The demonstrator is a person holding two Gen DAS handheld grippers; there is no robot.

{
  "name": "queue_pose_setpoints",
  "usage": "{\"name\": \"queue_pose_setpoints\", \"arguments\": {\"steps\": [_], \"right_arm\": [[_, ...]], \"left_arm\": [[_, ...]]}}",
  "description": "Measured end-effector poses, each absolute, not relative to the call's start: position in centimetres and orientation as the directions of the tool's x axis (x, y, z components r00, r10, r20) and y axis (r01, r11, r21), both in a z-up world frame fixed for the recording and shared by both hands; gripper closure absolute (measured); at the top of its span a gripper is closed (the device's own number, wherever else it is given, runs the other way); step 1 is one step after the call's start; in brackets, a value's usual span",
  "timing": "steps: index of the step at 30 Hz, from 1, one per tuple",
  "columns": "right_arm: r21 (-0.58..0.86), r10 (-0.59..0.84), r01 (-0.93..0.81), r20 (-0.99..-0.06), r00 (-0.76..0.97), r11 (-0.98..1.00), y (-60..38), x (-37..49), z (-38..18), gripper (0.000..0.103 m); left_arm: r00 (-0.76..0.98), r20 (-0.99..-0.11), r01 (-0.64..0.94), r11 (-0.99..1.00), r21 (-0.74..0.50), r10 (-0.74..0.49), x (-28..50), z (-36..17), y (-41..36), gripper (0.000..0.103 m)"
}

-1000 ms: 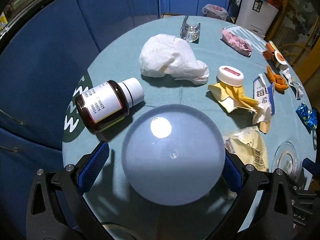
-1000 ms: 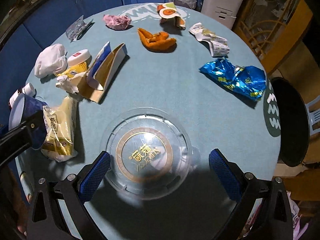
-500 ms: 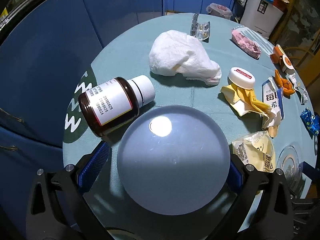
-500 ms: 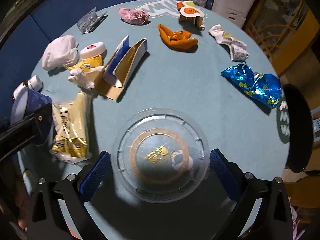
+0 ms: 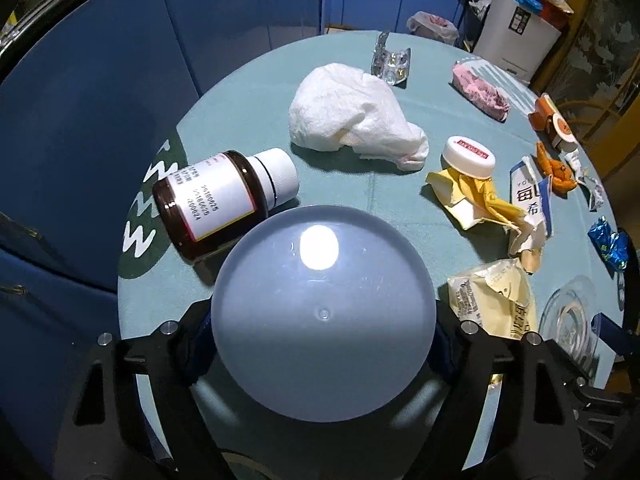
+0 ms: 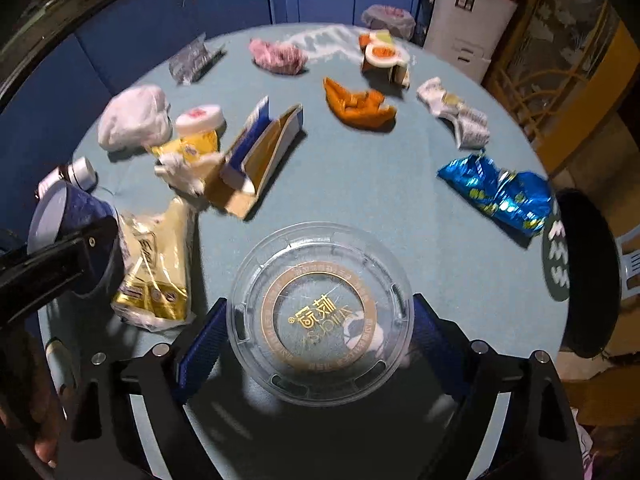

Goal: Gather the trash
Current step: 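Carry both held lids from the table over the black trash bin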

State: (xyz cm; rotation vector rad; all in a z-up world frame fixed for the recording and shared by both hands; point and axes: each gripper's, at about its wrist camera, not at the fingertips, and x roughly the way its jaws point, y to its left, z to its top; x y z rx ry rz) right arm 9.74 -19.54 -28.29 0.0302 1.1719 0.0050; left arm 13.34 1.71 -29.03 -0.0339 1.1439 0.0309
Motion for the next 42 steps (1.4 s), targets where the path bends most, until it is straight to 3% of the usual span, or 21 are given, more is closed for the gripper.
{"name": "queue_pose_setpoints", "arguments": {"steps": [16,42], "right_arm": [[0.033,-0.024,0.103,-0.863,0.504,0.994,-23.4,9.4,-25.4,0.018],[0.087,-0.17,0.396,-0.804,0.569,0.914,-41.3,8.4,-24.3,0.017]], "left_arm": [[0.529,-0.849,-0.008,1.0,-0.005,0.0,13.8,-23.8,-2.2,0.023],[0.6,-0.79,0.305,0.949,0.077,-0.129,15.4,-20.9,-25.2,0.023]]}}
